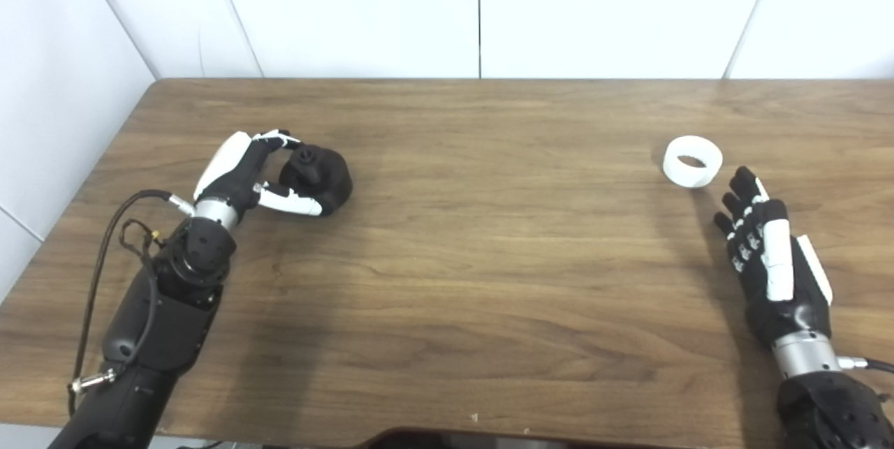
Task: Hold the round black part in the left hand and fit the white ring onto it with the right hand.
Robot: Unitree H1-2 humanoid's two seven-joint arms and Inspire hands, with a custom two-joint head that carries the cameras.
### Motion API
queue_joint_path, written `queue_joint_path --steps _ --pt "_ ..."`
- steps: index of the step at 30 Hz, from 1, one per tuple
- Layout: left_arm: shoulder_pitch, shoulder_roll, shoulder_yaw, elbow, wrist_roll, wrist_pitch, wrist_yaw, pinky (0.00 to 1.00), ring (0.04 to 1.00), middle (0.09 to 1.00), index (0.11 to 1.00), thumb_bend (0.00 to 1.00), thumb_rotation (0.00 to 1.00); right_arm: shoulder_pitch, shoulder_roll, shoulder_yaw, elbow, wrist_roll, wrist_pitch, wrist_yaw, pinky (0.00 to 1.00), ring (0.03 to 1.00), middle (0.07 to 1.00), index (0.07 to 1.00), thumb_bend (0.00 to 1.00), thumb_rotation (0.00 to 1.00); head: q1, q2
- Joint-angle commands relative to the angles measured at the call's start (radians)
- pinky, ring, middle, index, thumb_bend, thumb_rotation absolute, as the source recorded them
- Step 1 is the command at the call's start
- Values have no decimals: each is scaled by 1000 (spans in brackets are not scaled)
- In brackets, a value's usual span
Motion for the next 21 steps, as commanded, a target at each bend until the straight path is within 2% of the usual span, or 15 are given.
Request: queue_joint_path --steps 1,6,12,16,21 --pt "-38 20 -1 -8 37 -10 27 971 1000 937 664 918 144 -18 -10 -8 -33 14 -33 7 988 1000 1000 994 655 1000 1 0" --pt "-35 18 -5 4 49 -40 46 962 1000 928 652 913 132 -19 -15 -8 -34 18 -31 9 992 1000 1000 994 662 1000 1 1" --pt "-25 10 -6 -14 63 -31 52 947 1000 919 655 904 120 -21 -13 -5 -35 19 -28 9 994 1000 1000 996 653 1000 3 6" --pt "-15 4 -8 -36 54 -27 36 946 996 914 662 899 121 -24 -12 -4 -36 19 -19 7 1000 1000 1000 1000 661 1000 0 8" --pt "-1 3 -32 -64 51 -47 8 887 966 894 652 913 150 -24 -12 -2 -42 19 -9 7 1000 1000 1000 998 660 1000 -4 12"
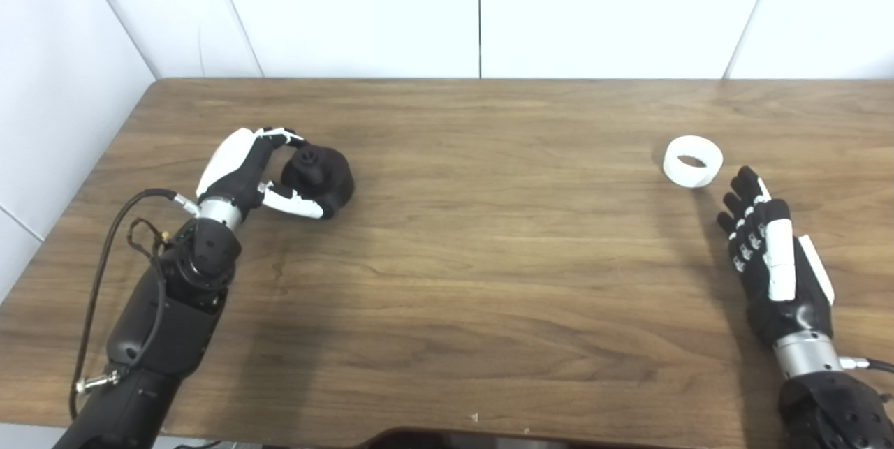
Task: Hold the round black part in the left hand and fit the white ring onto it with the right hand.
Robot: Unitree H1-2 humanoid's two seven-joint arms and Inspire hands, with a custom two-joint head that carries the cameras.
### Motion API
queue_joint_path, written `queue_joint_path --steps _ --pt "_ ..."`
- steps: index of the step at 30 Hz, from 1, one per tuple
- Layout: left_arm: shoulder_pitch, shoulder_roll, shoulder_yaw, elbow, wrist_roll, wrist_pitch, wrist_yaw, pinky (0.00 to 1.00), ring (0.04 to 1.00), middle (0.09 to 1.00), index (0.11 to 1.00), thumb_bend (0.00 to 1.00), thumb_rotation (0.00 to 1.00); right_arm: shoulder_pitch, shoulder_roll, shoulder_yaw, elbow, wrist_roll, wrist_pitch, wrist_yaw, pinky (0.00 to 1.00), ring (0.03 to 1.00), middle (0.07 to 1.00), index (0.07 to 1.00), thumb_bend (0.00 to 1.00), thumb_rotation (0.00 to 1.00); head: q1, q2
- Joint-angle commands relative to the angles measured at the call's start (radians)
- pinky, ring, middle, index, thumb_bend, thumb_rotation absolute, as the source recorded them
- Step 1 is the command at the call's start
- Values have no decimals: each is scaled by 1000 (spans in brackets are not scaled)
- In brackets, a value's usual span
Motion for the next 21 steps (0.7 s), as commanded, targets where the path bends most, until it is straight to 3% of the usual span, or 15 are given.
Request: queue_joint_path --steps 1,13,21 --pt "-8 5 -14 -43 7 -22 -17 887 966 895 653 919 161 -25 -8 0 -40 9 -12 6 1000 1000 1000 999 656 1000 -1 2" --pt "52 -61 -76 -174 31 -5 -71 883 969 897 639 915 163 -24 -5 10 -42 2 -7 4 1000 1000 1000 1000 647 1000 -13 8" --pt "104 -104 -146 -234 61 -34 -81 890 973 905 649 915 210 -19 5 14 -54 -3 7 -6 1000 1000 1000 999 645 1000 -28 11"
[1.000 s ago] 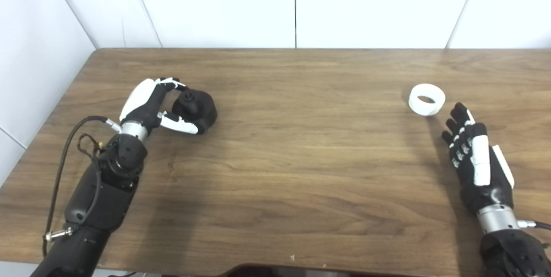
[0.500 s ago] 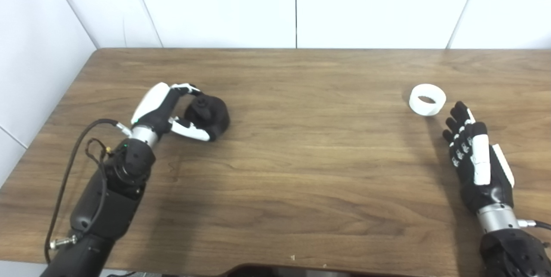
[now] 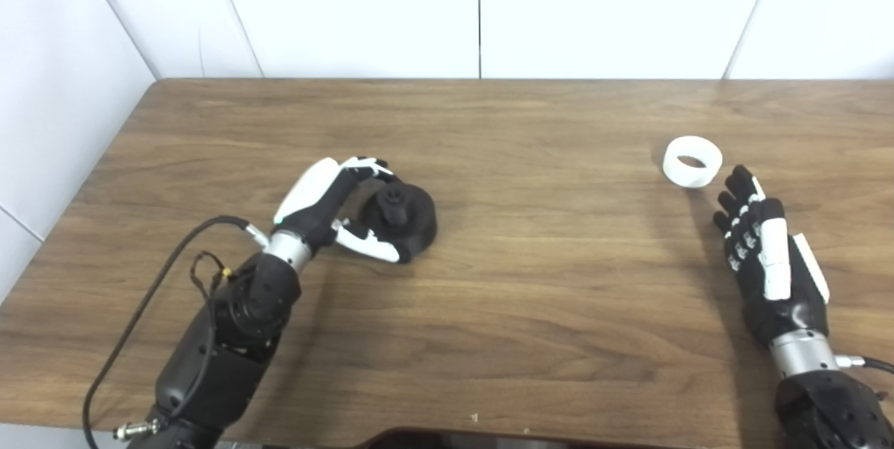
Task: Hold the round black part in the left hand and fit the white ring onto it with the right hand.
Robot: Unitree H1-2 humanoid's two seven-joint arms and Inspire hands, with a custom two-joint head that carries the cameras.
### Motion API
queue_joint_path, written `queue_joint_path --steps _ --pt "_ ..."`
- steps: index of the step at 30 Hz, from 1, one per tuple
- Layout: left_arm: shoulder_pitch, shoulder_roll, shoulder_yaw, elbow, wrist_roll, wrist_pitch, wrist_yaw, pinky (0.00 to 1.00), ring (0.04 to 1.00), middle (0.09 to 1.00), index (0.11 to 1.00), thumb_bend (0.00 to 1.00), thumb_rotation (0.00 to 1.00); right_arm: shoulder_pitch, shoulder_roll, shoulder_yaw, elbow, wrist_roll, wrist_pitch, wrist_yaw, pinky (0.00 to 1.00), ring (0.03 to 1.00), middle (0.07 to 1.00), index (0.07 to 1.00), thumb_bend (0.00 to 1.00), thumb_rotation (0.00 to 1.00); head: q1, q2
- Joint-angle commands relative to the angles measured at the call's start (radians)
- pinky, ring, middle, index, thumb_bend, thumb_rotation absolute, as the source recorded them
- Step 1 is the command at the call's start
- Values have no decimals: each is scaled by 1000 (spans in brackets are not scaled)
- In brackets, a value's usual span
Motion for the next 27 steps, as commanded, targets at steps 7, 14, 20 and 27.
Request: queue_joint_path --steps 7,14,20,27 --pt "61 -33 -74 -74 76 -45 -2 895 981 913 654 914 170 -18 10 5 -49 -10 6 -9 1000 1000 1000 995 680 1000 -23 3" --pt "100 -72 -121 -97 124 -102 20 890 987 910 658 926 158 -21 16 12 -44 -20 -6 -11 1000 1000 999 997 678 1000 -45 2" --pt "121 -109 -159 -108 181 -110 32 863 991 909 669 936 189 -24 23 18 -40 -20 -11 -10 1000 1000 1000 998 669 1000 -60 -4" --pt "136 -148 -165 -105 204 -117 46 843 980 908 672 929 196 -22 25 28 -45 -32 -4 -19 996 1000 1000 1000 658 1000 -69 -10"
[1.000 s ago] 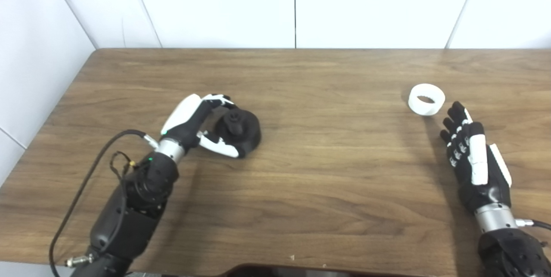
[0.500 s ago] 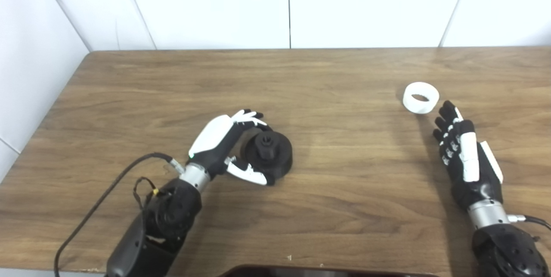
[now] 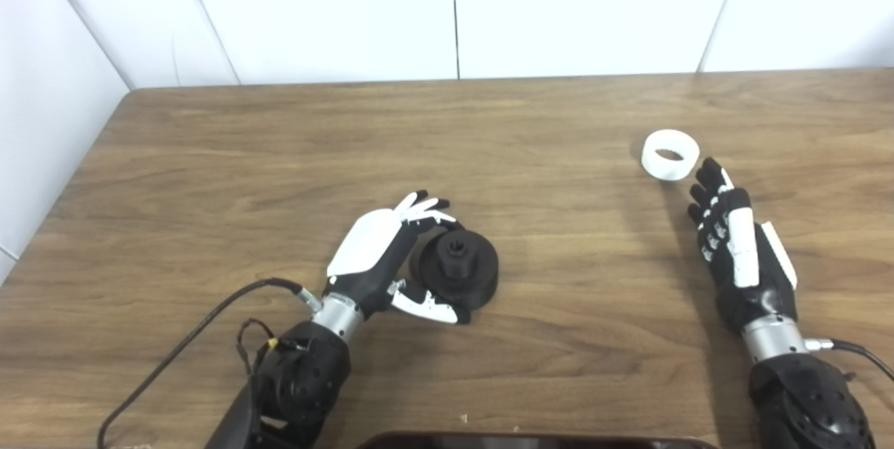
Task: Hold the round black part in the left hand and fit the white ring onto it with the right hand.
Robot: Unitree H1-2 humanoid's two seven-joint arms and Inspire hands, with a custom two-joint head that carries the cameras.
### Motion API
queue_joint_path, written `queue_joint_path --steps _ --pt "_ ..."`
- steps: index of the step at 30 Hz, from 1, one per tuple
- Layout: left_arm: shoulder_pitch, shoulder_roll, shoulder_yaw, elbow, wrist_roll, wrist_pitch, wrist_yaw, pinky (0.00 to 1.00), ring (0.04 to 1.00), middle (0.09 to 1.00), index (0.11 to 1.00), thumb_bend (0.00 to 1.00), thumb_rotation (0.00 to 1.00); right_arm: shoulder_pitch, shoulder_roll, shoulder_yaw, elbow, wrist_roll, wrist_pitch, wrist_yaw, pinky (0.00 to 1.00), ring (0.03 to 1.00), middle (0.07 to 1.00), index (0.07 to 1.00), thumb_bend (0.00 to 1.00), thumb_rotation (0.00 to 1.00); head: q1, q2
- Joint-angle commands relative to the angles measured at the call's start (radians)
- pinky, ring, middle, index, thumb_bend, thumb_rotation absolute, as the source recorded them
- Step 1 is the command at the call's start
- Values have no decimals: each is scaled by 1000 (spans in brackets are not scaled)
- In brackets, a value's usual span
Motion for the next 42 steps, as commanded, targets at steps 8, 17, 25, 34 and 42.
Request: queue_joint_path --steps 8,17,25,34,42 --pt "6 -34 -33 17 -3 -46 -19 866 996 922 677 913 196 -24 12 14 -32 -2 -25 2 1000 1000 1000 1000 679 1000 -8 -2" --pt "0 -51 -29 41 -11 -59 -28 887 999 926 675 904 214 -24 9 16 -35 -8 -20 0 1000 1000 999 1000 675 1000 -18 -1" --pt "4 -58 -24 38 -9 -48 -37 889 1000 926 677 899 210 -47 -30 32 -46 -190 -42 -54 877 951 940 917 614 803 -25 4" --pt "1 -50 -12 77 -2 -81 -15 868 1000 924 677 905 186 -231 -142 81 43 -589 -94 -191 908 931 869 735 866 297 -37 -6" --pt "4 -50 -6 87 2 -96 -3 861 995 920 668 916 183 -419 -171 120 311 -616 -116 -193 987 995 909 706 942 264 -30 -16"
